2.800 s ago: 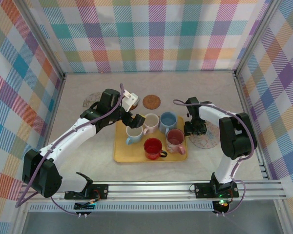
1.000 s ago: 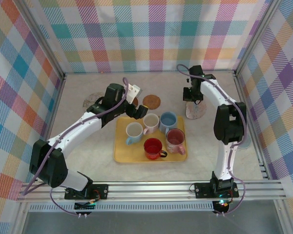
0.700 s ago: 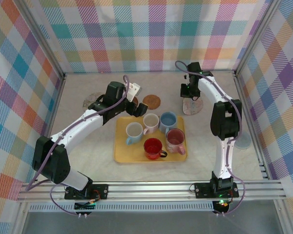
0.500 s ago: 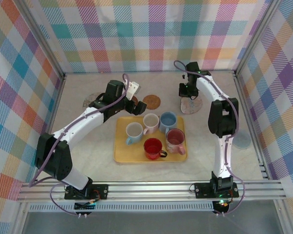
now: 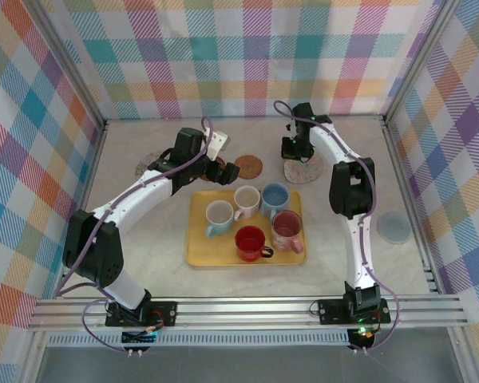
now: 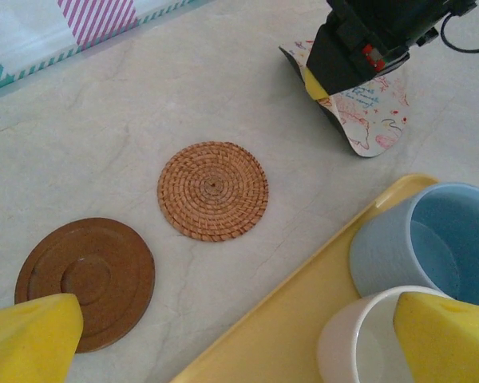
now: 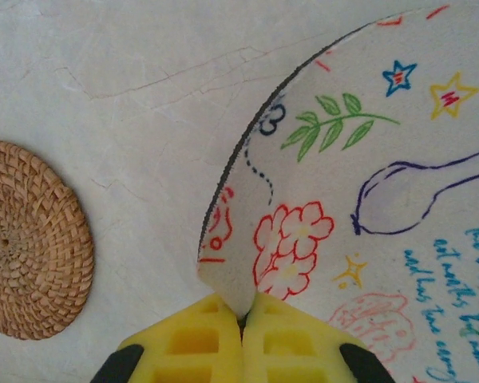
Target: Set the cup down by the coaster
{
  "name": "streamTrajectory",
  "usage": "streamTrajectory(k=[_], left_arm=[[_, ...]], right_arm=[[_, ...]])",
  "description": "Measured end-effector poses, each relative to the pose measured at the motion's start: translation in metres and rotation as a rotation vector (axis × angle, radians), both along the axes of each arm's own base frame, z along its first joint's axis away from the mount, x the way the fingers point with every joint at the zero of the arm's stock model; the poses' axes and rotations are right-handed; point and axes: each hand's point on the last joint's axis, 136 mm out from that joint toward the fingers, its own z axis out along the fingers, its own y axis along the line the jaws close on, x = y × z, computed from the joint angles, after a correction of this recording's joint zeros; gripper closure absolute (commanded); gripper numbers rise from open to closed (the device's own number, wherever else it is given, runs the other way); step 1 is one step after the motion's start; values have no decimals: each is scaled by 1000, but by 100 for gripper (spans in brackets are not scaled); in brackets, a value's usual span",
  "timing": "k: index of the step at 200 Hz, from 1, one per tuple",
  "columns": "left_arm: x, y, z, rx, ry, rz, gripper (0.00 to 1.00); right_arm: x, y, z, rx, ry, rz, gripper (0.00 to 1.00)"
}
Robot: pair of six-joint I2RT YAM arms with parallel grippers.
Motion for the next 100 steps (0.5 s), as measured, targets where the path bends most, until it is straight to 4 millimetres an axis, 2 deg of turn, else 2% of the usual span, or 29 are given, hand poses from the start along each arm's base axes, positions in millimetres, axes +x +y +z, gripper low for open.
streamTrajectory(k=[17, 40, 67, 100], left_arm=[[0, 0, 1, 0, 0, 0, 0], [1, 0, 2, -1, -3, 0, 0], [1, 0, 2, -1, -3, 1, 0], [0, 0, 2, 2, 1, 2, 0]], right_arm=[[-2, 2, -6, 5, 16, 3, 77], [-4, 6, -10, 16, 31, 4, 55], [-2, 9, -12, 25, 32, 4, 47], [-1, 13, -13, 43, 39, 8, 44]])
